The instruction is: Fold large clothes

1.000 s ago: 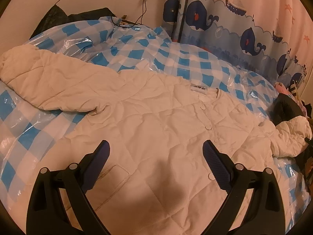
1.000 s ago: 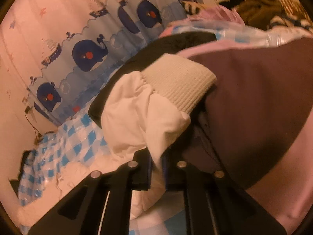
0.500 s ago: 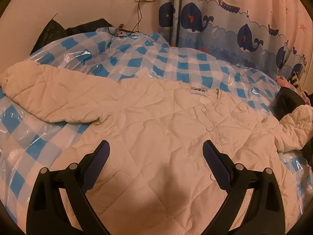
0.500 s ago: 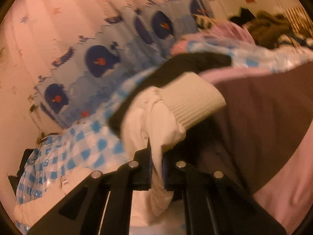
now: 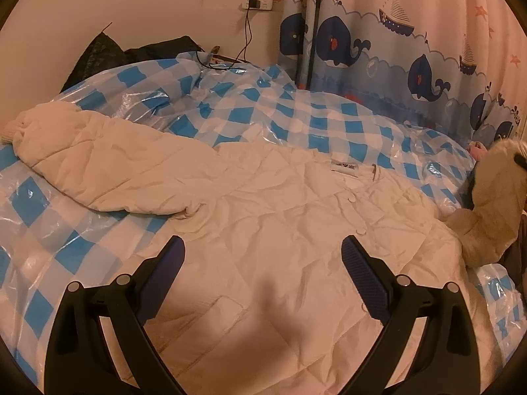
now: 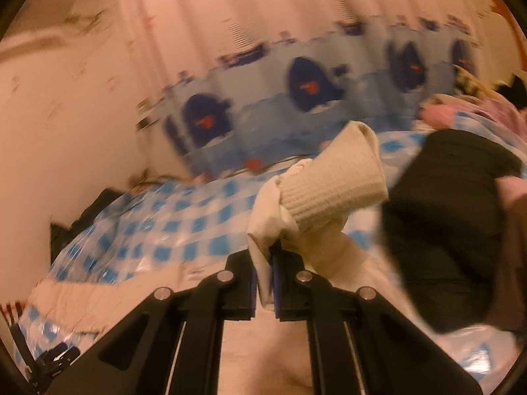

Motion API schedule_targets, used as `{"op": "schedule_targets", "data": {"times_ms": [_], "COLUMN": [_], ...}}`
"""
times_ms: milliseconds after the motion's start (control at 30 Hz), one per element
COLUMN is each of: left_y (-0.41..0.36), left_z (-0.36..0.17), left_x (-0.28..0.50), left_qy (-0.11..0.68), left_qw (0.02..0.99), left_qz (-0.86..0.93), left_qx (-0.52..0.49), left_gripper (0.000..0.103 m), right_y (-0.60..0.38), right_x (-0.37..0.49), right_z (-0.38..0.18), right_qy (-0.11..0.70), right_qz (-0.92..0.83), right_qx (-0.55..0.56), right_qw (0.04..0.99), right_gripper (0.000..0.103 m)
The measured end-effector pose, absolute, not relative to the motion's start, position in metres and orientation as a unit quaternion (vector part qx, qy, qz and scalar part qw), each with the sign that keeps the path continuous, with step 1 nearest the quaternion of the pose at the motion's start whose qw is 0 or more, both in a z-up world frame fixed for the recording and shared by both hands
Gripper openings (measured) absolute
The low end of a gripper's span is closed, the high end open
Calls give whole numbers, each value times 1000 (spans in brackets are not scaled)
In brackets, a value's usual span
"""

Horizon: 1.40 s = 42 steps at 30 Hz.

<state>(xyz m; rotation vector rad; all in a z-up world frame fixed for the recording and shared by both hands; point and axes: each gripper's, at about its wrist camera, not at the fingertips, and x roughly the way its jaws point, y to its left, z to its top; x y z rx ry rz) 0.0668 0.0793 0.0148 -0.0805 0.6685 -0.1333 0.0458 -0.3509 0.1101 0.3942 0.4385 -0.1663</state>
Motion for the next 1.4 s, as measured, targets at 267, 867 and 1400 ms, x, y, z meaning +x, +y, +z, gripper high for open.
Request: {"op": "schedule_targets", "data": {"times_ms": [267,867,1400], "left_y": [93,112,132], "left_z": [16,13,10], "left_x": [69,75,81], "left_qy": [330,336,342], "left_qw": [941,938,934], "left_qz": [-56,-46,-29], "left_qx": [-51,-75,-96], "left_gripper": [92,92,92], "right_y": [-235,-136,-65], "right_x": [119,168,207], "right_z": [58,-4,-64], "right_qy": [289,344,433], "right_qz": [-16,37,103], "right_qx": [121,84,103], "right_qw": [950,935,890], "right_gripper": [8,8,11]}}
